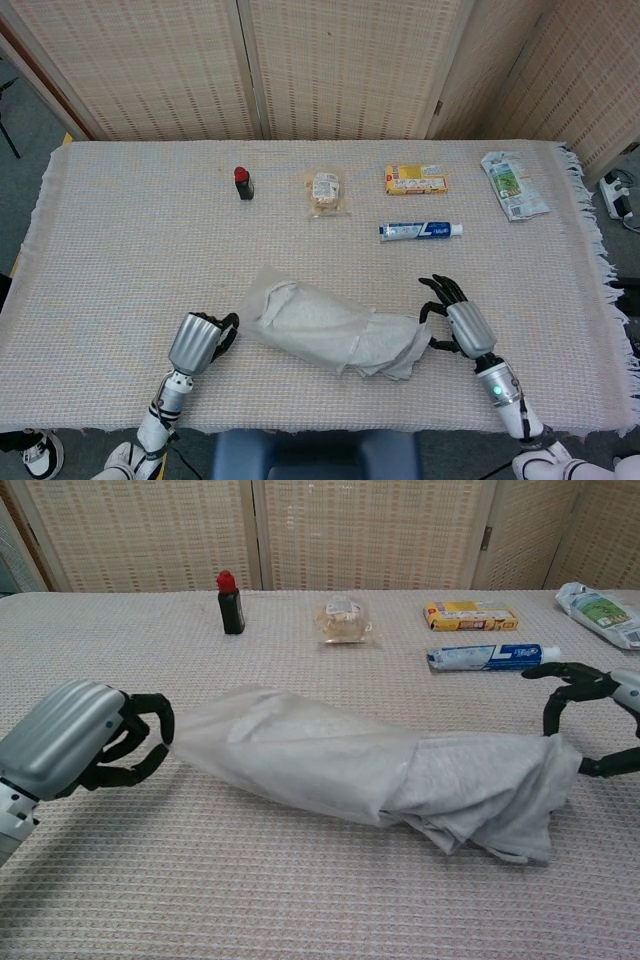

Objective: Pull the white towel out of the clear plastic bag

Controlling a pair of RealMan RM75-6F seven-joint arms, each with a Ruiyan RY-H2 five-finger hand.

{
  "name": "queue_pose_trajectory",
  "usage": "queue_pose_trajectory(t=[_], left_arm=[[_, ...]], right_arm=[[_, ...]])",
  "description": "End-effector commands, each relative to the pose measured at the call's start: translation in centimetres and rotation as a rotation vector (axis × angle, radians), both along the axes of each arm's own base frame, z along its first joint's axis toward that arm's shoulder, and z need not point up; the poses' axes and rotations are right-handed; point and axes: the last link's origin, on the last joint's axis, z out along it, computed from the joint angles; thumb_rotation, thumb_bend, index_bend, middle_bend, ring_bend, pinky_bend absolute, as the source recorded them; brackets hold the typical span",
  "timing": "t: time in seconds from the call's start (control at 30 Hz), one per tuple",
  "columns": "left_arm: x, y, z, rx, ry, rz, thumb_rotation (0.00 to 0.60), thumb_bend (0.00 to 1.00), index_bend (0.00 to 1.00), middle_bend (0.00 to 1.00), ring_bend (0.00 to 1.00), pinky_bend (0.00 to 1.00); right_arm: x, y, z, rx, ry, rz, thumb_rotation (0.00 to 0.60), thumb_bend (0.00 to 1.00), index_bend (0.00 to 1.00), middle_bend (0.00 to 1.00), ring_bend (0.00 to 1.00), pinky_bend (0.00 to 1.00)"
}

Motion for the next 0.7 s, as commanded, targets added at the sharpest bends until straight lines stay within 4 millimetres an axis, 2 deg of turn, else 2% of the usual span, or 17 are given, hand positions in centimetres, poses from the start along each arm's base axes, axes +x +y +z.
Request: queue_pose_trajectory(t=[0.03,0.3,0.57,0.63,0.67,0.7], left_arm=[[-1.8,0.8,1.7,0.047,0.030,0.046,0.600,0.58,0.80,1.00,1.00,1.00],[-4.9,0.9,5.7,0.159,0.051,0.105,0.600,0.58,0.80,1.00,1.00,1.00],[-6.6,-0.4,8.0,0.202,0.069,0.128,0.600,0.58,0.81,1.00,1.00,1.00],[-6.8,-0.7,7.7,0.175,0.073,0.137,0.600,0.55,0.77,1.00,1.00,1.00],[-7.0,-1.0,7.3,0.147,0.090,0.142,0.600,0.51,0.72,1.00,1.00,1.00],[-7.0,-1.1,7.1,0.127,0.099,0.145,0.600,0.47,0.67,1.00,1.00,1.00]], right_arm=[[-1.3,-0.2,2.6,-0.051,0.007,-0.041,0.600,0.66,0.74,0.11,0.00,0.00],[-3.5,-1.2,6.2,-0.117,0.024,-0.120,0.600,0.66,0.74,0.11,0.00,0.00],[-4.7,-1.5,8.3,-0.154,0.006,-0.177,0.600,0.66,0.73,0.11,0.00,0.00],[-4.9,-1.2,8.3,-0.133,0.023,-0.179,0.600,0.65,0.67,0.10,0.00,0.00],[-4.9,-1.0,8.3,-0.113,0.036,-0.173,0.600,0.62,0.58,0.07,0.00,0.00],[-4.9,-0.8,8.3,-0.097,0.041,-0.171,0.600,0.57,0.43,0.04,0.00,0.00]])
